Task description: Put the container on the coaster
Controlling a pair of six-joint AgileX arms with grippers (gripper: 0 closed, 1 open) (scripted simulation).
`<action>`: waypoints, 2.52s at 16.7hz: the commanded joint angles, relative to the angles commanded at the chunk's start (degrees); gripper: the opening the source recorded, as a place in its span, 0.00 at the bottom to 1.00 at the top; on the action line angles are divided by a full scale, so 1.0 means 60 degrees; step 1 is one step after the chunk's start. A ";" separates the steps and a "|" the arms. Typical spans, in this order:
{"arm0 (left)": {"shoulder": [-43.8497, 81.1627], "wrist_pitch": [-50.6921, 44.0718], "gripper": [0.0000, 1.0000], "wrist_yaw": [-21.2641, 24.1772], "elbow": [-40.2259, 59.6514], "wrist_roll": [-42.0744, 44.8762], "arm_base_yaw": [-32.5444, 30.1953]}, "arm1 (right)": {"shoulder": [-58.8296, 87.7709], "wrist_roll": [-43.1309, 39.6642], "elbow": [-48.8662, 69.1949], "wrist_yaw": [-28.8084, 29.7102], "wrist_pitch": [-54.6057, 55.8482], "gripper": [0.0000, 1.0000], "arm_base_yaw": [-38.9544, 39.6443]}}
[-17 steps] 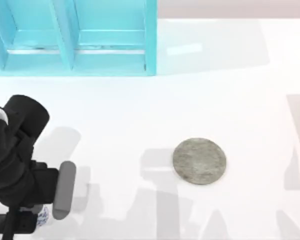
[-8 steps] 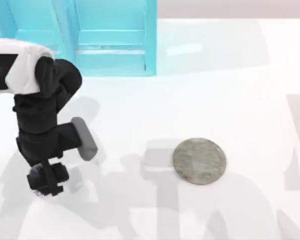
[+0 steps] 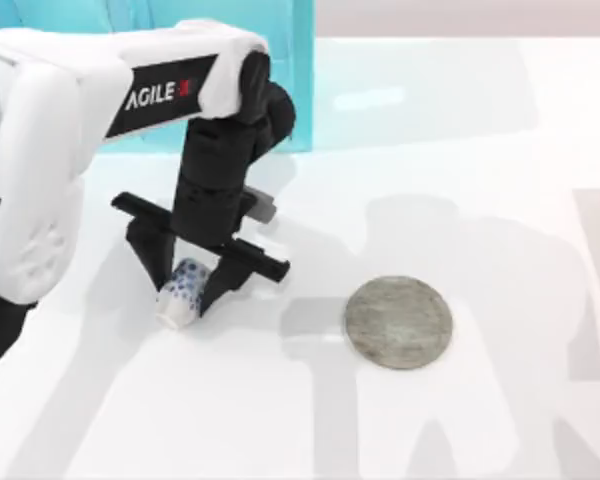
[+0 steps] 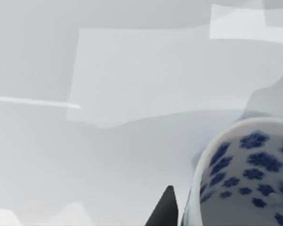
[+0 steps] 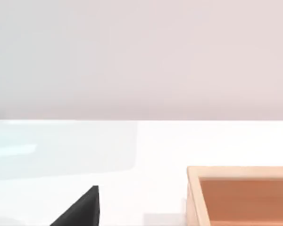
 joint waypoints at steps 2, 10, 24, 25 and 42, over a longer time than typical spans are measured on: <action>0.0807 -0.0669 0.00 0.0101 0.1668 -0.1759 -0.0594 | 0.0000 0.0000 0.0000 0.0000 0.0000 1.00 0.0000; 0.1994 -0.2057 0.00 0.0760 0.6805 -0.6655 -0.3033 | 0.0000 0.0000 0.0000 0.0000 0.0000 1.00 0.0000; 0.3020 -0.2798 0.00 0.0936 0.9174 -0.7350 -0.3549 | 0.0000 0.0000 0.0000 0.0000 0.0000 1.00 0.0000; 0.3375 -0.3007 0.00 0.0941 0.9744 -0.7370 -0.3563 | 0.0000 0.0000 0.0000 0.0000 0.0000 1.00 0.0000; 0.7074 -0.5152 0.00 0.0986 1.5803 -0.7334 -0.3526 | 0.0000 0.0000 0.0000 0.0000 0.0000 1.00 0.0000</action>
